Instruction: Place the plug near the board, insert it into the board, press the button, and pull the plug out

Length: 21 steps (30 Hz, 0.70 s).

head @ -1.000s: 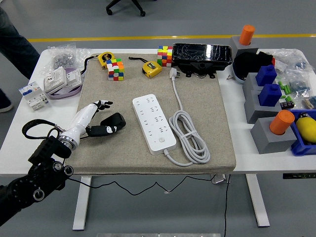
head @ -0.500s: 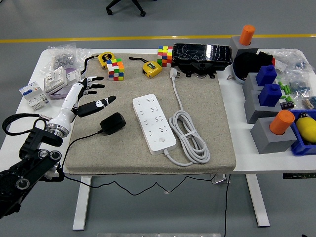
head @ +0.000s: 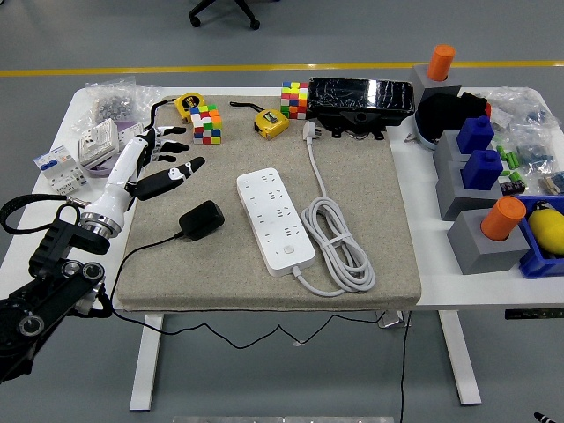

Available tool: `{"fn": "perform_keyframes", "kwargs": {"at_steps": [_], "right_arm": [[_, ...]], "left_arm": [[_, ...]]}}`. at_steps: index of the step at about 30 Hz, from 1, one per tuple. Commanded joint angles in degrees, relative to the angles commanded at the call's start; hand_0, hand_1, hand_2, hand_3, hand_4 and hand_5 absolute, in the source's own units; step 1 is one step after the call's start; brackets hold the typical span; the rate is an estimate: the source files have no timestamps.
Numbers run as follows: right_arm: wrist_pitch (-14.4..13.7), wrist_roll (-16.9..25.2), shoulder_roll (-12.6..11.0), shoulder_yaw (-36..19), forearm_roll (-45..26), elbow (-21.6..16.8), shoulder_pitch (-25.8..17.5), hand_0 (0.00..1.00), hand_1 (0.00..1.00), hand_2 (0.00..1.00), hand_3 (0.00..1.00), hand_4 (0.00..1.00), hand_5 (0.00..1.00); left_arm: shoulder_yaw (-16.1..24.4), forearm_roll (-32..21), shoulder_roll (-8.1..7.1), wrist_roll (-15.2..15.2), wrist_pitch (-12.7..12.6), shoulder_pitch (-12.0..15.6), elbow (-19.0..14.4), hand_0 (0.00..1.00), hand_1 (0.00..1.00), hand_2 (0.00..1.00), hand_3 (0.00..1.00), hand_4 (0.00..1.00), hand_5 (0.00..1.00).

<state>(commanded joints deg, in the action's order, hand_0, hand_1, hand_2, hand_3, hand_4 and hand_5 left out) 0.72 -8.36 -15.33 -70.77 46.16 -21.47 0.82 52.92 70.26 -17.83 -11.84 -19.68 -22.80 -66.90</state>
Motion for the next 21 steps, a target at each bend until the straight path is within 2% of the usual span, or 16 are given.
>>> {"fn": "perform_keyframes", "kwargs": {"at_steps": [21], "right_arm": [[0.0,0.1,-0.1,2.8,-0.5,0.7,1.6,0.574,0.631,0.614,0.546,0.888,0.420]], "left_arm": [[0.6,0.6,-1.75,0.9,0.8,0.3,-3.2,0.585,0.628,0.608,0.729,0.886,0.463]]}}
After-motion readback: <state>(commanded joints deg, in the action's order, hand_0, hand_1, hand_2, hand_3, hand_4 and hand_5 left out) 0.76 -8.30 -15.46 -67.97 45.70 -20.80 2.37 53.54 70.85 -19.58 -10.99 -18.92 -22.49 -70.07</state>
